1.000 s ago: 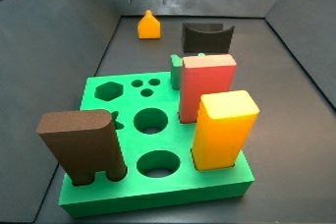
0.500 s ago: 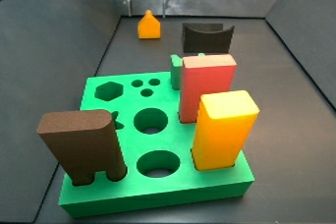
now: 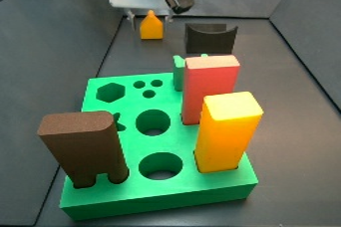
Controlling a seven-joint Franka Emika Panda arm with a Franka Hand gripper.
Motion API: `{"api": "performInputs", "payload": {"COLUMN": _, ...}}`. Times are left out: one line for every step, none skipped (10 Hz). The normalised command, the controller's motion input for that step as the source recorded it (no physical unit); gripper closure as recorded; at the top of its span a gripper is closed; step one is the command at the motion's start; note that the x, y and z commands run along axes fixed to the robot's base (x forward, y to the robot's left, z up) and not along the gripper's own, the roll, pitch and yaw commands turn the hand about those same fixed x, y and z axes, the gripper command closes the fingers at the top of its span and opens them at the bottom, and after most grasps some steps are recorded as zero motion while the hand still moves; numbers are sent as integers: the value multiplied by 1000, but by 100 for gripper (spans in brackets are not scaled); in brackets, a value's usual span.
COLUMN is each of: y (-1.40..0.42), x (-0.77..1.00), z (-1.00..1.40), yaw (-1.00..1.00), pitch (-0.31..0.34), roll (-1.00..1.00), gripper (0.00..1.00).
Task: Pick up the 3 prong object. Move up. Rotate the 3 prong object. Place the 3 prong object on the fixture. Regrasp the 3 prong object. Move to above the board. Insert the 3 prong object.
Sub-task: Rotate the 3 prong object, then move up.
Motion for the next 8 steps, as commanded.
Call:
{"api": "performInputs", "payload": {"y": 5, "x": 41, "z": -434, "yaw": 10, "pitch": -32, "roll": -41, "gripper": 0}}
{"api": "performInputs", "payload": {"y": 4, "x": 38, "z": -268, "yaw": 17, "pitch": -35, "roll": -46, "gripper": 0}}
{"api": "performInputs", "payload": {"y": 0, "x": 0, "z": 0, "yaw": 0, "pitch": 0, "roll": 0, "gripper": 100}}
{"api": "performInputs", "payload": {"y": 0, "x": 0, "z": 833, "yaw": 0, "pitch": 0, "roll": 0, "gripper": 100}}
{"api": "performInputs", "payload": {"y": -2, "x": -18, "z": 803, "yaw": -1, "pitch": 14, "roll": -2, "gripper": 100}}
{"api": "performInputs", "payload": {"y": -1, "x": -26, "z": 701, "yaw": -4, "pitch": 24, "roll": 0, "gripper": 100}}
{"api": "performInputs", "payload": {"y": 2, "x": -26, "z": 617, "yaw": -5, "pitch": 34, "roll": 2, "gripper": 100}}
{"api": "performInputs", "payload": {"y": 6, "x": -14, "z": 380, "yaw": -10, "pitch": 39, "roll": 10, "gripper": 100}}
